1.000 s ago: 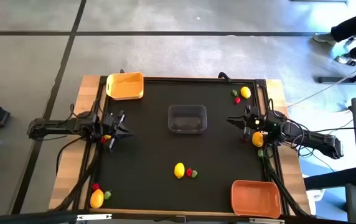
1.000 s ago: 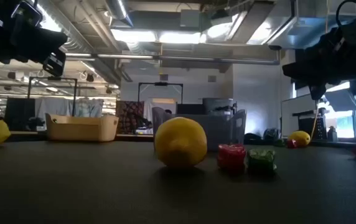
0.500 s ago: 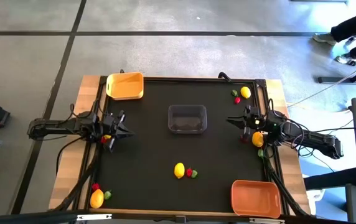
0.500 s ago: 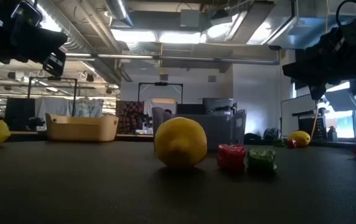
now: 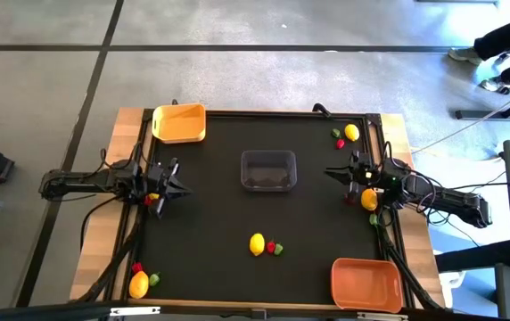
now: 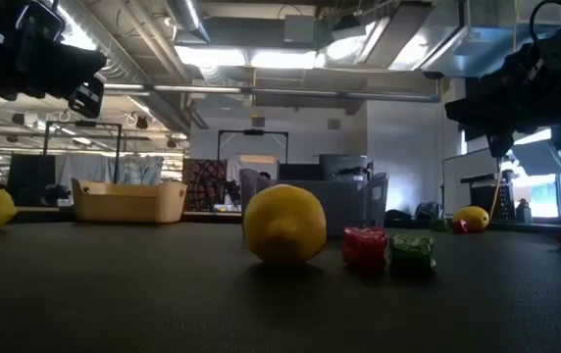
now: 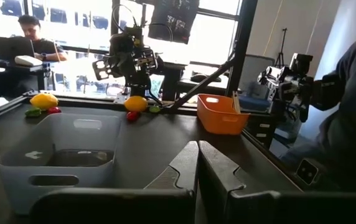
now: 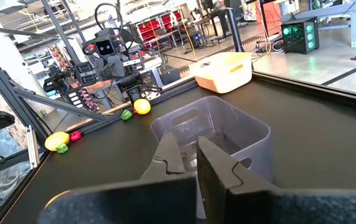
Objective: Sort produce into baskets
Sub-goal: Put the red bell pepper into the transparent bin
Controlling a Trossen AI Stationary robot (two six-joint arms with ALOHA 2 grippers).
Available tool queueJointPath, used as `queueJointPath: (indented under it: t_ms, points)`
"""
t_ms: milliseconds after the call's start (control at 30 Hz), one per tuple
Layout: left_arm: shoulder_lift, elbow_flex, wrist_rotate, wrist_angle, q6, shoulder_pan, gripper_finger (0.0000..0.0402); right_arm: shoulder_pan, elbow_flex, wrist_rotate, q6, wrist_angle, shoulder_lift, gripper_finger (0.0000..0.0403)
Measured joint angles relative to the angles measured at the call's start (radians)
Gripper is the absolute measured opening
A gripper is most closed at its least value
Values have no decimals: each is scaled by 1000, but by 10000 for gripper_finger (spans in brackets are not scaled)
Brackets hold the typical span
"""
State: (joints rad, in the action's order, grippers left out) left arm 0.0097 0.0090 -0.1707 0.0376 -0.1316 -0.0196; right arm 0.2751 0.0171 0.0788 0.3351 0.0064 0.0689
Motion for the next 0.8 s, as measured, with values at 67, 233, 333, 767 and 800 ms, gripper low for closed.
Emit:
queueJointPath:
  t_ms: [67, 233, 333, 767, 800]
  points:
    - [0, 0, 0, 0, 2, 0, 5, 0, 0, 0, 0, 0, 0, 3]
    - [0, -1, 1, 59, -25, -1, 5, 0, 0, 0, 0, 0, 0, 3]
    - [0, 0, 1, 77, -23, -1, 5, 0, 0, 0, 0, 0, 0, 3]
    - [0, 0, 89, 83, -41, -1, 5, 0, -2, -47, -2, 64, 0, 3]
    - [0, 0, 96, 89, -42, -1, 5, 0, -2, -63, -7, 82, 0, 3]
